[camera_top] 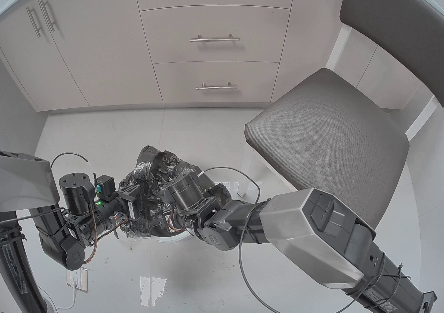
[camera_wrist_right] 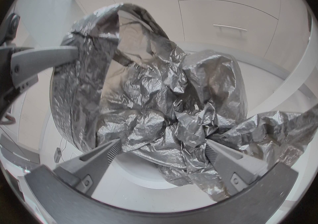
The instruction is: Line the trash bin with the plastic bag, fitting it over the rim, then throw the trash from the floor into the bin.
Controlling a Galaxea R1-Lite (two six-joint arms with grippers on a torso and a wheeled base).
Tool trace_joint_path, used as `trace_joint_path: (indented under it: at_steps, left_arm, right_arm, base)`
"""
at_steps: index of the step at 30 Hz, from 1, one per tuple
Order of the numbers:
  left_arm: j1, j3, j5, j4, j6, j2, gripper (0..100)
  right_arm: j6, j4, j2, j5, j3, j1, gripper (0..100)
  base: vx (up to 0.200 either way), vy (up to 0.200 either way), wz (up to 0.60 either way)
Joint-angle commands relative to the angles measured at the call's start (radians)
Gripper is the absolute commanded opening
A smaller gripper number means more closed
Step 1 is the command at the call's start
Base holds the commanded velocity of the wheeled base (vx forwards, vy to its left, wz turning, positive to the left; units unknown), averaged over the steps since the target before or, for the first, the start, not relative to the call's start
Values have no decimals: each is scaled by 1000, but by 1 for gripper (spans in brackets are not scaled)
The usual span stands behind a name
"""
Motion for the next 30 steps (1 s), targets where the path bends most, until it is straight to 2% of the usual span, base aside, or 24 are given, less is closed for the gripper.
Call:
trace_joint_path:
  at_steps: [1,6,16,21,30]
  left_arm:
    - [1,9,2,-1,0,0,0]
    - [1,4,2,-1,-3,4,0]
    - [-4,15,-4,1,-39,-11,0]
    - [-7,12,0,-1,-40,-11,0]
    - [1,10,0,1,-42,-8,0]
  right_arm:
    - [2,4,-74,-3,1,3,100]
    - [7,9,-171,-32,33,6,100]
    - [24,-2,-335,-83,243,38,100]
    - [42,0,-332,-126,261,0,100]
    - [48,-2,-329,-128,329,-60,100]
  base:
    - [0,0,0]
    - [0,0,0]
    - [0,0,0]
    - [0,0,0]
    - [0,0,0]
